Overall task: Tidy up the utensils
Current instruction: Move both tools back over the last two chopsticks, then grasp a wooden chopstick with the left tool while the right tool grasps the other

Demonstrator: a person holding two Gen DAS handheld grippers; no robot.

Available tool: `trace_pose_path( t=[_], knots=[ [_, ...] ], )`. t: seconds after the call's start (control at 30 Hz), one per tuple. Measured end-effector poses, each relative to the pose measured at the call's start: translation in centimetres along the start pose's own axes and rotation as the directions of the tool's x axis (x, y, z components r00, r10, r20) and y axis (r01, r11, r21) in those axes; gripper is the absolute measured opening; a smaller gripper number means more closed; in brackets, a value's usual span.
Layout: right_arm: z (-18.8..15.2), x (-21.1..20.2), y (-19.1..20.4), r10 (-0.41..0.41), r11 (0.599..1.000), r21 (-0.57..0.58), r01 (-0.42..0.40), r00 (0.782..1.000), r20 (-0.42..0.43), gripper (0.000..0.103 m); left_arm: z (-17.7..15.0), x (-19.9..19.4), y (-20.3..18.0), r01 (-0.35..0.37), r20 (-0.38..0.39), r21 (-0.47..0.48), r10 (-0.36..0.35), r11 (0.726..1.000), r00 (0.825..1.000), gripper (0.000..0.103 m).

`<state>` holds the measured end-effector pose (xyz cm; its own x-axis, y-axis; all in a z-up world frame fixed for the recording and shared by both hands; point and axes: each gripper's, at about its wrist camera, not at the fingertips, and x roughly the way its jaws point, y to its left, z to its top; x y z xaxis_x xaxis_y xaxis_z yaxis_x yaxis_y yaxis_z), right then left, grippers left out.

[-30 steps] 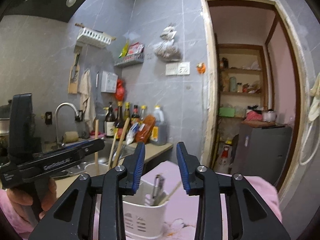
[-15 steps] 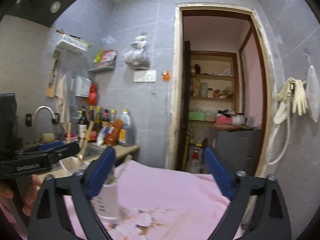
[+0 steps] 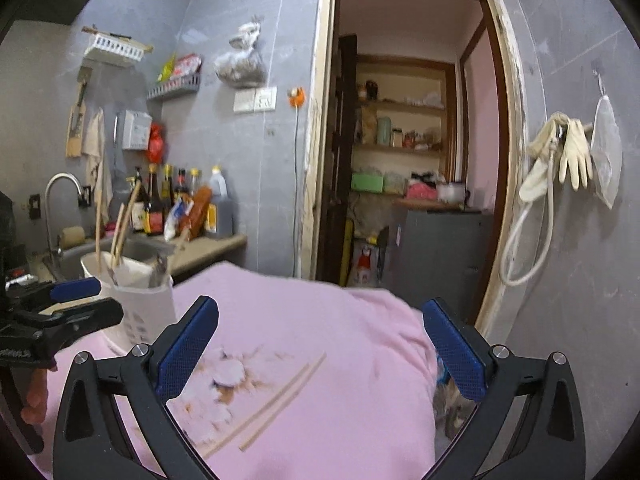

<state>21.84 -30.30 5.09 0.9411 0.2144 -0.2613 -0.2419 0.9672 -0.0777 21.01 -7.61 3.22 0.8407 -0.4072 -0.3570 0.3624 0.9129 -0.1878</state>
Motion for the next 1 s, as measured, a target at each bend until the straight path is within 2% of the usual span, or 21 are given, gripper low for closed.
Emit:
trace_pose_path(
  t=[0.1,0.2,0.23,0.3,0.5,0.67,0.73,0.8,0.87,1.0],
  knots=[
    [-1.1,1.0,-0.9,0.018,1.0,0.021,-0.017,0.998,-0.063,0.102,-1.0,1.3,-0.7,0.02,-0.078,0.001,-0.019,1.0,0.997,0.089],
    [-2.1,2.1,-1.5,0.043,0.999,0.037,-0.038,0.99,-0.137,0.092,-1.7,2.9,-1.2,0.039,-0.161,-0.016,-0.041,0.999,0.986,0.088],
    [-2.5,2.5,-1.7,0.051,0.998,0.042,-0.045,0.985,-0.163,0.085,-1.9,3.3,-1.2,0.044,-0.186,-0.024,-0.048,0.999,0.981,0.088],
    [-3.1,3.3,-2.1,0.078,0.996,0.056,-0.067,0.974,-0.212,0.082,-2.1,4.4,-1.3,0.054,-0.243,-0.041,-0.063,0.998,0.968,0.087],
    [-4.6,5.5,-2.7,0.153,0.987,0.1,-0.127,0.936,-0.318,0.058,-2.6,7.4,-1.9,0.076,-0.371,-0.029,-0.081,0.997,0.925,0.067],
    [-5.6,7.2,-3.1,0.2,0.978,0.133,-0.16,0.901,-0.386,0.04,-3.2,10.1,-2.1,0.103,-0.478,-0.035,-0.107,0.994,0.872,0.045],
    [-5.8,7.8,-3.4,0.207,0.976,0.15,-0.159,0.89,-0.406,0.035,-3.2,11.2,-2.0,0.106,-0.509,-0.041,-0.112,0.994,0.854,0.035],
    [-5.9,8.2,-3.7,0.212,0.974,0.162,-0.158,0.883,-0.418,0.033,-3.3,12.2,-1.9,0.106,-0.537,-0.044,-0.113,0.993,0.836,0.031],
    [-6.0,8.6,-3.9,0.219,0.972,0.171,-0.159,0.877,-0.428,0.029,-3.4,13.0,-1.9,0.103,-0.554,-0.036,-0.106,0.994,0.826,0.027],
    [-6.2,9.5,-4.3,0.232,0.969,0.186,-0.163,0.861,-0.453,0.028,-3.1,14.1,-2.6,0.112,-0.568,0.015,-0.084,0.994,0.818,0.019]
  ],
)
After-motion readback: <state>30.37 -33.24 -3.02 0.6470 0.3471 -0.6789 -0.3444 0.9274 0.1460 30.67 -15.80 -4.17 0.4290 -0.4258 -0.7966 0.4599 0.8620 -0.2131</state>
